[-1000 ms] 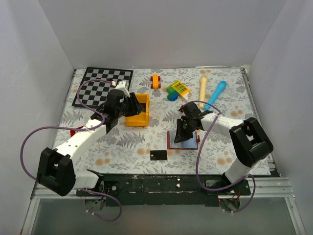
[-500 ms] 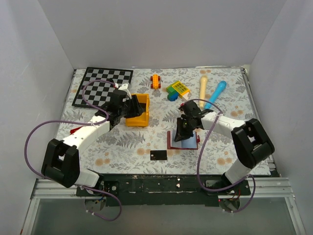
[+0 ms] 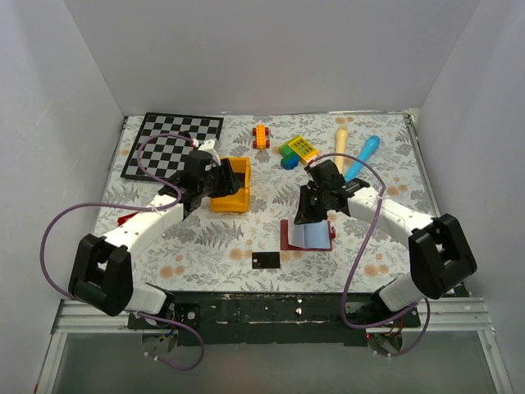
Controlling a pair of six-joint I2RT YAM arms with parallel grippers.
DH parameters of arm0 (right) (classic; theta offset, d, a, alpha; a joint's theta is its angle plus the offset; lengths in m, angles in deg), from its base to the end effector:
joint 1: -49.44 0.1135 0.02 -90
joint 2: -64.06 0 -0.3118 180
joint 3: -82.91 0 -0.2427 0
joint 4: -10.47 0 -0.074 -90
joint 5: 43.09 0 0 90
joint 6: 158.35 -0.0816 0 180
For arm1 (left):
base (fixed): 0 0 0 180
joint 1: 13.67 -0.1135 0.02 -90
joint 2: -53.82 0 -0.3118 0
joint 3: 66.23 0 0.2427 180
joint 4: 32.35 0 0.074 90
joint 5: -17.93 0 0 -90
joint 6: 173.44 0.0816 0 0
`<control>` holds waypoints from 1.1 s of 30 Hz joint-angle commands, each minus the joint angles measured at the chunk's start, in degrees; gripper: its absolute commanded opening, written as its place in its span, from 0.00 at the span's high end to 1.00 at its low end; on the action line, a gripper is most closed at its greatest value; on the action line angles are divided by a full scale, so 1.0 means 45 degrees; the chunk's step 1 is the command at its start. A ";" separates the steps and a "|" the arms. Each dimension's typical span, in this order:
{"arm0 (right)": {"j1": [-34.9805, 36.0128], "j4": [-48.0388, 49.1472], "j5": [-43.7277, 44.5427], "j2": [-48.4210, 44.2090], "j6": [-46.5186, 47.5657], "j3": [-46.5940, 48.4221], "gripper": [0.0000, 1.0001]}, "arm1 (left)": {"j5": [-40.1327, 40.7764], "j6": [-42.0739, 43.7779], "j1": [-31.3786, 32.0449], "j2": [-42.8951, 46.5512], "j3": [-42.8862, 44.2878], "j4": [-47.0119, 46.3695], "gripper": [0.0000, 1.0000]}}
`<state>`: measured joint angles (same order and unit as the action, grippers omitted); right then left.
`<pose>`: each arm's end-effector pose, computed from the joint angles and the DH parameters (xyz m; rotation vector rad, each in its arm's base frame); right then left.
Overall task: Put the credit cards into the card holder
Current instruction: Open the card holder at the center of the board.
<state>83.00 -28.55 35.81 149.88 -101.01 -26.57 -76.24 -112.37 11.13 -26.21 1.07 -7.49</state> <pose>0.2590 0.1907 0.2353 -0.1033 2.6405 0.6793 0.2933 -0.1421 0.2723 -0.0415 2.2907 -0.5839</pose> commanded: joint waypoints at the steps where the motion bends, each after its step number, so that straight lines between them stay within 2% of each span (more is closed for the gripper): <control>1: 0.0042 -0.0719 0.2185 -0.0963 -0.0473 -0.0086 0.77 | -0.0304 0.0315 -0.0100 0.0869 0.0002 -0.0253 0.56; 5: -0.0289 -0.0779 0.3713 -0.2155 -0.1235 -0.1061 0.77 | -0.0598 0.0471 0.0094 0.1494 -0.0038 -0.0663 0.57; 9: -0.0719 -0.0857 0.3541 -0.2081 -0.1335 -0.1591 0.79 | -0.0189 0.0900 0.1360 0.1418 0.0663 -0.0684 0.56; 15: -0.0739 -0.0388 0.2854 -0.0967 -0.1198 -0.1670 0.86 | -0.0734 0.0920 0.4056 -0.0552 0.2460 -0.0976 0.57; 18: -0.0739 -0.0543 0.3342 -0.0654 -0.1218 -0.1592 0.96 | -0.0910 0.0823 0.4839 -0.1471 0.3028 -0.1073 0.60; 19: -0.0739 -0.0641 0.3441 -0.0537 -0.1237 -0.1553 0.99 | -0.1027 0.0784 0.5015 -0.1706 0.3087 -0.1190 0.62; 27: -0.0778 -0.0915 0.3754 -0.0224 -0.1432 -0.1650 0.99 | -0.1535 0.0667 0.5524 -0.3328 0.3302 -0.1601 0.76; 33: -0.0973 -0.0681 0.3305 -0.0087 -0.1511 -0.1826 0.99 | -0.1828 0.0550 0.5798 -0.3778 0.3166 -0.1836 0.78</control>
<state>79.33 -31.55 51.18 148.90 -107.07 -33.91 -82.62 -109.55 36.07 -43.96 14.25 -13.61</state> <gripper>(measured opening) 0.023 0.224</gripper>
